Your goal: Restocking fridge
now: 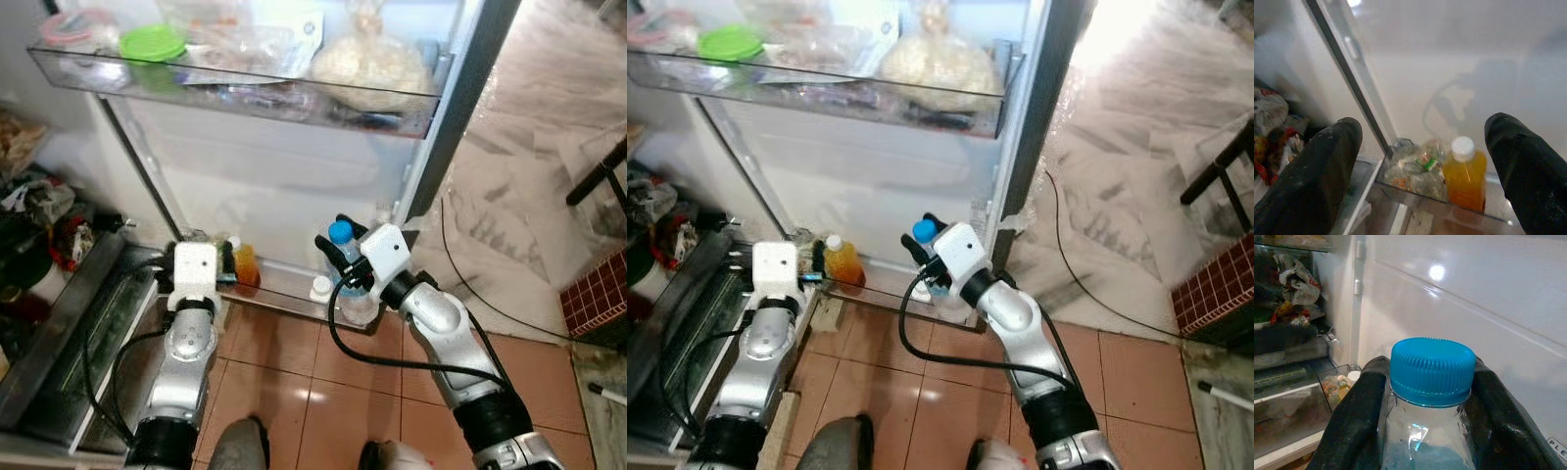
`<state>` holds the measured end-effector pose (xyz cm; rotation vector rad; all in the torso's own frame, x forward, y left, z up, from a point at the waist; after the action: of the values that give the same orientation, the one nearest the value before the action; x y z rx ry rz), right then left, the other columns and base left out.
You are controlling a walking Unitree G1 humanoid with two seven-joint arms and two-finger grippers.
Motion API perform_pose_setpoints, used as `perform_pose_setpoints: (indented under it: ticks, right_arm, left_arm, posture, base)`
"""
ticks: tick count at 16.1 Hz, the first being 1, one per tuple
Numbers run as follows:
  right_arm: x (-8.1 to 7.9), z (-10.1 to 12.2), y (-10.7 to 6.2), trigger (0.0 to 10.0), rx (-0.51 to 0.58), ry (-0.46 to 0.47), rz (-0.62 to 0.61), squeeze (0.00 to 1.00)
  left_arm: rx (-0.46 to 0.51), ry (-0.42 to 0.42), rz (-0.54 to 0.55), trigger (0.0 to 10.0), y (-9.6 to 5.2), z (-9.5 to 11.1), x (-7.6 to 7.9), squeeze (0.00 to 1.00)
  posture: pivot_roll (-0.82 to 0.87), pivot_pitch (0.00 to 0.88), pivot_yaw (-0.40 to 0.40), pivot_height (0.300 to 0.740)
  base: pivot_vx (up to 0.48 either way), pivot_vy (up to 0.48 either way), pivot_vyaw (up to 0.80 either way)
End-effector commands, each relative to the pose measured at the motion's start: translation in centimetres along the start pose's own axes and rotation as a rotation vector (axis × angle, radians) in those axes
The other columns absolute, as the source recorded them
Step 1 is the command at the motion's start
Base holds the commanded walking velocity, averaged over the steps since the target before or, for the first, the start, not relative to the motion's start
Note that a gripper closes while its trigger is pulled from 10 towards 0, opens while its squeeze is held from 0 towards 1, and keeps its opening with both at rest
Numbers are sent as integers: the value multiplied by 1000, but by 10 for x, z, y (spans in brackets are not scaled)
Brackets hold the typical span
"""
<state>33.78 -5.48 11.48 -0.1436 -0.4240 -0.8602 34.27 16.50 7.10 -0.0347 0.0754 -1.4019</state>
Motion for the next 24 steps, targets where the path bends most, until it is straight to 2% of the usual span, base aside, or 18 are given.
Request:
perform_pose_setpoints:
  ticks: [1, 5, 8, 10, 14, 18, 24]
  right_arm:
    - [3, 7, 3, 10000, 30, -17, -6, 0]
    - [8, 9, 3, 10000, 44, -36, -37, 0]
    - [7, 6, 0, 10000, 39, -28, -48, 0]
    - [8, 4, -2, 10000, 31, -17, -66, 0]
    - [14, 0, -5, 10000, 20, -6, -107, 0]
    - [10, 3, -4, 10000, 30, -24, -102, 0]
    - [9, -1, -6, 10000, 15, -19, -100, 0]
  left_arm:
    - [-8, 6, 19, 10000, -2, 1, -4, 0]
    - [-24, 17, 25, 10000, -10, 2, -9, 0]
    - [-44, 21, 22, 10000, -15, -1, -8, 0]
    - [-24, 28, -14, 10000, -19, 5, 0, 0]
    - [-31, 21, -32, 10000, -23, 4, 1, 0]
    - [-18, 18, -53, 10000, -22, 7, 6, 0]
    - [-20, 22, -60, 10000, -23, 7, 8, 0]
  posture:
    - [95, 89, 8, 740]
    - [101, 119, 13, 740]
    - [97, 122, 12, 740]
    - [86, 126, 13, 740]
    - [83, 124, 13, 740]
    - [82, 119, 12, 740]
    - [84, 124, 11, 740]
  base:
    - [0, 382, 0]
    - [0, 462, 519]
    - [0, 370, 0]
    - [0, 0, 0]
    - [0, 0, 0]
    - [0, 0, 331]
    - [289, 0, 0]
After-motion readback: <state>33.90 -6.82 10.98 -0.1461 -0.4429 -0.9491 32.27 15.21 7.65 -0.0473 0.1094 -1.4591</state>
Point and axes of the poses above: a point about 5 cm out from each wrist's last joint towards the gripper, its own y axis pointing out of the wrist towards the gripper, its own z axis along the axis of the wrist's last joint, x = y × z, the point moved 6 cm from there along y, pointing out of the wrist towards the gripper, and after that the axes turned 9 degrees about -y, right-handed, at the moved point
